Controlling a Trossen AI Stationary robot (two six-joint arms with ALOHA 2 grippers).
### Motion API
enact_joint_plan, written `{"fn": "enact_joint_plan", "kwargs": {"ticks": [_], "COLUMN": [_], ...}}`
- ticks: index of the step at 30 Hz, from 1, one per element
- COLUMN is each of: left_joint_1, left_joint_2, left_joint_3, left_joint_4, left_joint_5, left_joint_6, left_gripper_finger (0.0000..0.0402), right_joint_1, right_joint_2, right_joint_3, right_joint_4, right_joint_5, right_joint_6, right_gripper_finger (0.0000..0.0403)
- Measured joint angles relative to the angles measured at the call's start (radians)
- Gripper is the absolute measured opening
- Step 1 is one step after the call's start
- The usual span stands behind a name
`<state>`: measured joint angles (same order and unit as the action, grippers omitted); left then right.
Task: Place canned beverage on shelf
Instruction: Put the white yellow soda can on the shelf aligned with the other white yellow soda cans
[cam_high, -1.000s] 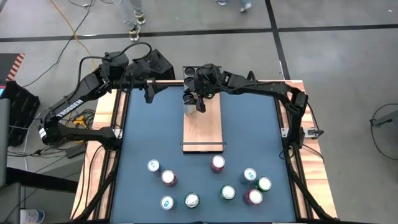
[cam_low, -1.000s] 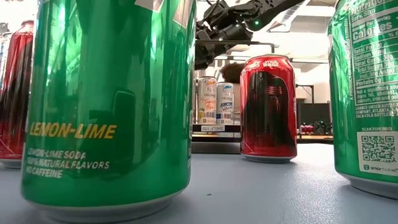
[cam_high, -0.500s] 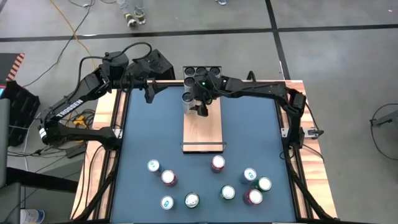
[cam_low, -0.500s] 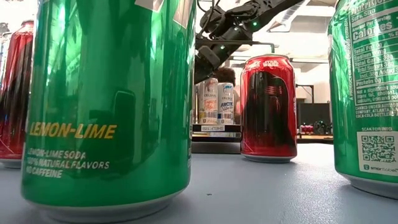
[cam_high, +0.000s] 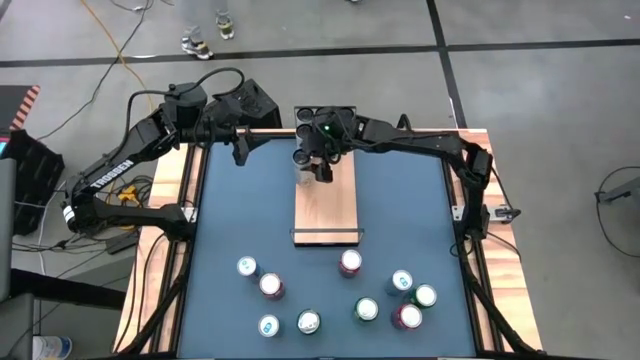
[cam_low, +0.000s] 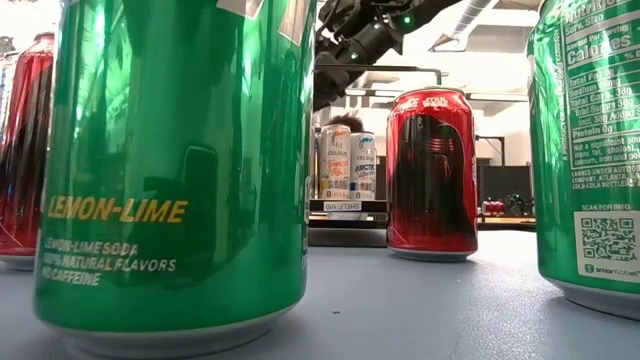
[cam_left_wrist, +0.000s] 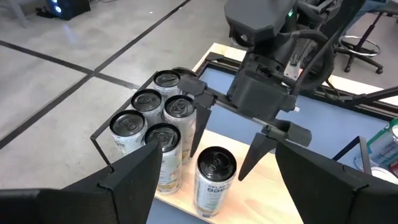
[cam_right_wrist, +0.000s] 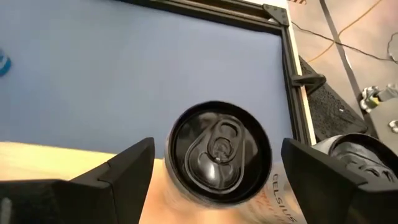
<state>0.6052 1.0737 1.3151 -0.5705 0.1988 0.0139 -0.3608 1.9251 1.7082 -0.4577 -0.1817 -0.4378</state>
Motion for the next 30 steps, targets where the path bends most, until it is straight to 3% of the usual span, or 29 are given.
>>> {"fn": "enact_joint_plan", "kwargs": {"ticks": [19,30], "left_joint_1": [0.000,0.000], "left_joint_2": [0.000,0.000], "left_joint_3": [0.000,0.000], "left_joint_4": [0.000,0.000], "left_joint_5": [-0.001,-0.001], "left_joint_6": [0.001,-0.001], "left_gripper_finger": [0.0300,0.0300], "right_joint_1": [0.008,0.006], "right_joint_2": [0.011,0.011], "right_joint_3": [0.002,0.002], "right_joint_4": [-0.016,-0.025], "right_joint_5": [-0.065,-0.046], "right_joint_6": [-0.034,0.019], "right_gripper_finger": [0.0329,0.0250]}}
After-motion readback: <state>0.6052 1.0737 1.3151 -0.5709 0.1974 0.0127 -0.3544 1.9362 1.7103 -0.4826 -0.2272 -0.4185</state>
